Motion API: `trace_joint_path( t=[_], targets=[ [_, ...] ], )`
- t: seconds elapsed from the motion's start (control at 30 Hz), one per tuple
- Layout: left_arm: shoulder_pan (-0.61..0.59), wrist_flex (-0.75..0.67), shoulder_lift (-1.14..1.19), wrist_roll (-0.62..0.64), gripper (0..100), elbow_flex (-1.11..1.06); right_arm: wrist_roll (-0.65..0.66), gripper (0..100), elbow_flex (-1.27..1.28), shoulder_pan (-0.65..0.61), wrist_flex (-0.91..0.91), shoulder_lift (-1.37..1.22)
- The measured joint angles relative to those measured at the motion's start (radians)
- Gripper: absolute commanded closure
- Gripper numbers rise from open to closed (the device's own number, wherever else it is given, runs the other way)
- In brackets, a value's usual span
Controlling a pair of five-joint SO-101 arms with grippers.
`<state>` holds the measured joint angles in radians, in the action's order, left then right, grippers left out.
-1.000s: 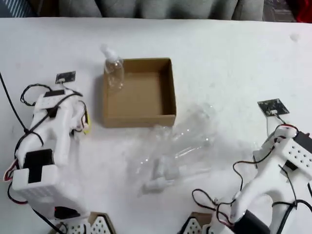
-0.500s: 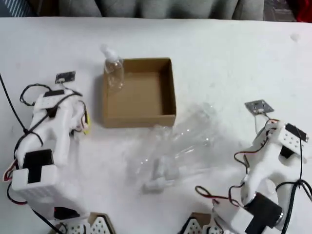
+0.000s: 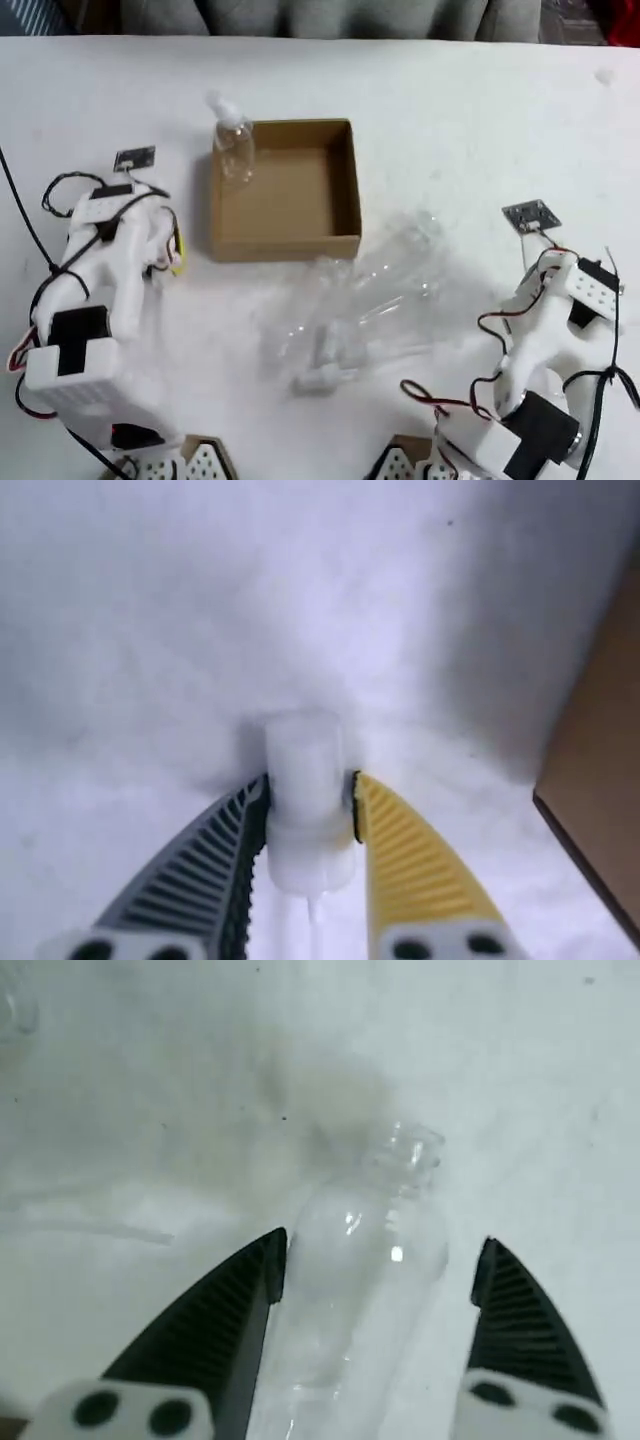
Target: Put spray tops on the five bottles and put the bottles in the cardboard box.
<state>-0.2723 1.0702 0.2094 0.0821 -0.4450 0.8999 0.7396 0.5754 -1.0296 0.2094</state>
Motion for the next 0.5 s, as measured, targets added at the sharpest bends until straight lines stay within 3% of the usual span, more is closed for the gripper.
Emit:
trace_joint_path(
  t=[0.3,0.5],
  targets=[
    [0.000,0.000,0.000,0.000,98,0.000,0.000,70.4,0.026,0.008,0.005,0.000],
    [0.000,0.000,0.000,0.000,98,0.000,-0.098,70.4,0.031,0.025,0.034,0.000]
  ],
)
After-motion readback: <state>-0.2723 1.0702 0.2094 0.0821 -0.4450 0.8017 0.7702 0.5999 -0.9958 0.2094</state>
